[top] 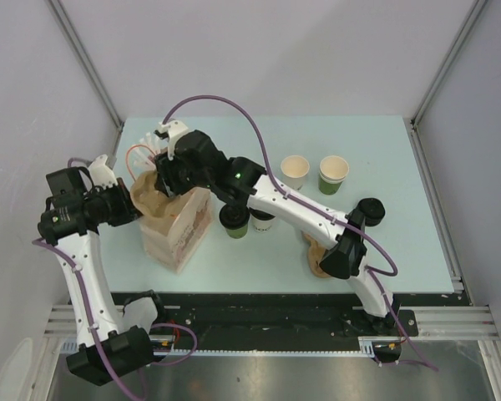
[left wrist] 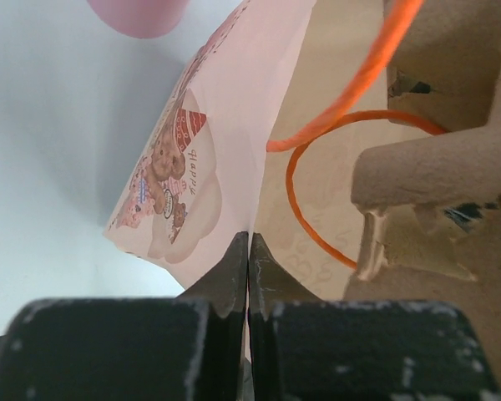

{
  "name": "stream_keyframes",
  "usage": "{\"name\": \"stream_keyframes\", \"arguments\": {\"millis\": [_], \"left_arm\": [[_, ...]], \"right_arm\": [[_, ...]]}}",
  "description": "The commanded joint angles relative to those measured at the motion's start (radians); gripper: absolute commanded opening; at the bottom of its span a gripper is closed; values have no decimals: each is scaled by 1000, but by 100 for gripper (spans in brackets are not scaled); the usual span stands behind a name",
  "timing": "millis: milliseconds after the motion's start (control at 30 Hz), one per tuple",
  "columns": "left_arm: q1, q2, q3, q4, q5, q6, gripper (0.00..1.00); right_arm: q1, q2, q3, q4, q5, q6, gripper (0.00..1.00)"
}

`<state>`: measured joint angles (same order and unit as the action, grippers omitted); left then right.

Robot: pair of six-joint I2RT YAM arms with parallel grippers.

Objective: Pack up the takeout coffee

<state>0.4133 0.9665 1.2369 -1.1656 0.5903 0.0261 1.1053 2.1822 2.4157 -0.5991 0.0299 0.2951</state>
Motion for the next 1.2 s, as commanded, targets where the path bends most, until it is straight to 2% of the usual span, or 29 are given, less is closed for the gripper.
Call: {"name": "stream_keyframes", "arguments": {"millis": [0, 300, 400, 467, 533, 633, 700, 733, 800, 833, 900, 933, 1033, 1167], "left_arm": [[-4, -18, -22, 27, -23, 14, 1], [-4, -26, -25, 37, -12, 17, 0], [-4, -35, -25, 38, 16, 24, 1], [-4, -37, -22, 38, 25, 29, 0], [-4, -38, -27, 38, 19, 25, 0], [-4, -35, -24, 38, -1, 15, 0], [-2, -34, -19, 38, -12, 15, 6], [-4, -35, -10, 38, -15, 18, 16], [-4, -38, -4, 38, -20, 26, 26], [-4, -38, 5, 38, -23, 29, 35], [-4, -38, 16, 34, -24, 31, 40], [-2, -40, 35, 30, -29, 31, 46], [-4, -43, 100, 20, -64, 32, 55], [-4, -31, 235, -3, -171, 32, 59]], "right_arm": [[-7, -27, 72, 87, -18, -4, 10], [-10, -99, 65, 186, -13, -22, 13], [-9, -96, 53, 229, -51, -16, 8], [-5, -91, 31, 265, -84, 4, 0], [2, -61, 26, 298, -123, -3, 0], [21, -16, 30, 248, -120, -17, 0], [18, -13, 8, 197, -111, -14, 0], [15, -25, -7, 190, -108, -17, 0], [8, -45, -58, 202, -111, -20, 0], [5, -59, -104, 209, -120, -16, 0], [-2, -59, -122, 211, -130, -7, 0], [-4, -44, -110, 203, -134, -4, 0], [-5, -12, -58, 165, -148, -14, 0], [-2, 27, -21, 160, -159, -22, 0]]}}
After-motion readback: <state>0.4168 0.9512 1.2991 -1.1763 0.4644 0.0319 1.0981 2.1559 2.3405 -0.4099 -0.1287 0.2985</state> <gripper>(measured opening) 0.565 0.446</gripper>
